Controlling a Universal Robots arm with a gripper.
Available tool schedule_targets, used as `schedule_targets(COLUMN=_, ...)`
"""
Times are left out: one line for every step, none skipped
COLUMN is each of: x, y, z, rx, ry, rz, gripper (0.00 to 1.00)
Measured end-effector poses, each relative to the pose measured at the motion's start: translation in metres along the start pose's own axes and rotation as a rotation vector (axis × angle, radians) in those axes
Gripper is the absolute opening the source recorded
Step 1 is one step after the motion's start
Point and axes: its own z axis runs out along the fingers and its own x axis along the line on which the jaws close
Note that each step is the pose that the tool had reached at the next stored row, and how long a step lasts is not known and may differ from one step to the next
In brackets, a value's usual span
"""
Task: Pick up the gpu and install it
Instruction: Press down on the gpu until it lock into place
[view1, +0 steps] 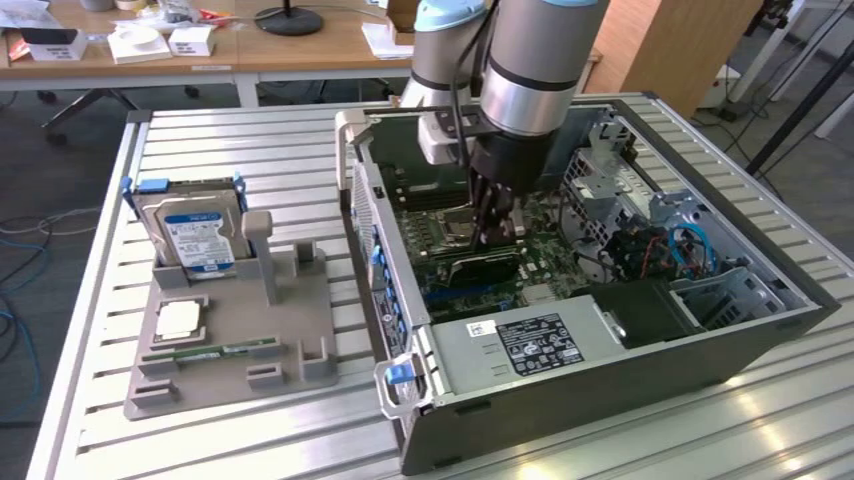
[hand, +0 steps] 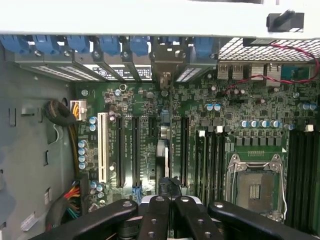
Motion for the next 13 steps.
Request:
schedule_targets(x=0.0000, y=0.0001, z=0.0014, rx=0.0002, ry=-0.0003, rz=0.000, gripper=0.10)
schedule_targets(x=0.0000, y=0.0001, z=0.0024, rx=0.0001, ry=-0.0001, rz=0.000, gripper=0.10)
schedule_targets(x=0.0001, y=0.0001, z=0.0027, rx=0.0000, ry=0.0000, rz=0.000, gripper=0.10)
schedule_targets(x=0.0000, y=0.0001, z=0.0026, rx=0.0000, ry=0.0001, rz=0.000, gripper=0.10)
schedule_targets(x=0.0001, y=0.0002, z=0.0026, rx=0.0000, ry=0.0001, rz=0.000, gripper=0.10)
schedule_targets(x=0.0001, y=0.0002, z=0.0027, rx=0.0000, ry=0.0001, rz=0.000, gripper=0.10)
schedule_targets(x=-0.0001, y=0.0003, z=0.0030, rx=0.0000, ry=0.0000, rz=0.000, gripper=0.10)
schedule_targets(x=-0.0010, y=0.0005, z=0.0035, rx=0.0001, ry=-0.0001, rz=0.000, gripper=0.10)
schedule_targets(x=-0.0022, y=0.0007, z=0.0039, rx=0.0002, ry=-0.0001, rz=0.000, gripper=0.10)
schedule_targets(x=-0.0030, y=0.0008, z=0.0041, rx=0.0001, ry=0.0000, rz=0.000, gripper=0.10)
schedule_targets(x=-0.0036, y=0.0009, z=0.0042, rx=0.0001, ry=-0.0001, rz=0.000, gripper=0.10)
schedule_targets(x=-0.0037, y=0.0009, z=0.0043, rx=0.0001, ry=-0.0001, rz=0.000, gripper=0.10)
schedule_targets(x=-0.0037, y=0.0009, z=0.0043, rx=0.0000, ry=0.0001, rz=0.000, gripper=0.10)
